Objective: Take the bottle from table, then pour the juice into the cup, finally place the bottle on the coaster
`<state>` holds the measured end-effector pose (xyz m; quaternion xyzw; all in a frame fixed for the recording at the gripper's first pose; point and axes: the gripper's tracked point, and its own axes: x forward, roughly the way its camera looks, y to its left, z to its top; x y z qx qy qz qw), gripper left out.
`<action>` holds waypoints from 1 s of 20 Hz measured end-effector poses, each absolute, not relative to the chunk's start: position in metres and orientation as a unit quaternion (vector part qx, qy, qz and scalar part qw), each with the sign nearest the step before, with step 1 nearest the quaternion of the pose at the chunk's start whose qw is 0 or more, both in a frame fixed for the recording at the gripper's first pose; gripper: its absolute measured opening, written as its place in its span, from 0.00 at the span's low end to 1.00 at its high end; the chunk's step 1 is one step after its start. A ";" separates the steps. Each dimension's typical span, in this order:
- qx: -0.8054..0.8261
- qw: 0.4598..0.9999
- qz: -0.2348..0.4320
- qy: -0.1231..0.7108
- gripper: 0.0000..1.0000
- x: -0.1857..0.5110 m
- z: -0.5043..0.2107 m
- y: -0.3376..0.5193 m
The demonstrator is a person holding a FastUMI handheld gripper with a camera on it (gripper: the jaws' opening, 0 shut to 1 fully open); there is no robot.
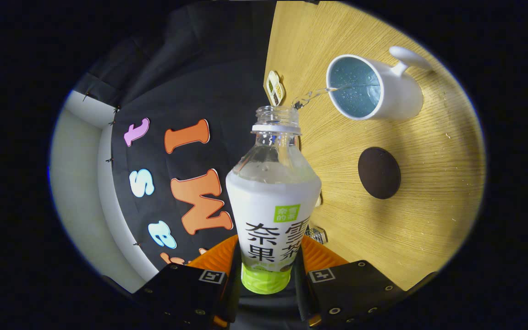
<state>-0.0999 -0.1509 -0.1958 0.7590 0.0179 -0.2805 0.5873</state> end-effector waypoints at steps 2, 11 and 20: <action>0.763 0.582 -0.280 0.018 0.52 -0.098 -0.196 -0.149; 0.776 0.559 -0.293 0.005 0.52 -0.102 -0.195 -0.154; 0.788 0.537 -0.302 -0.005 0.52 -0.105 -0.195 -0.159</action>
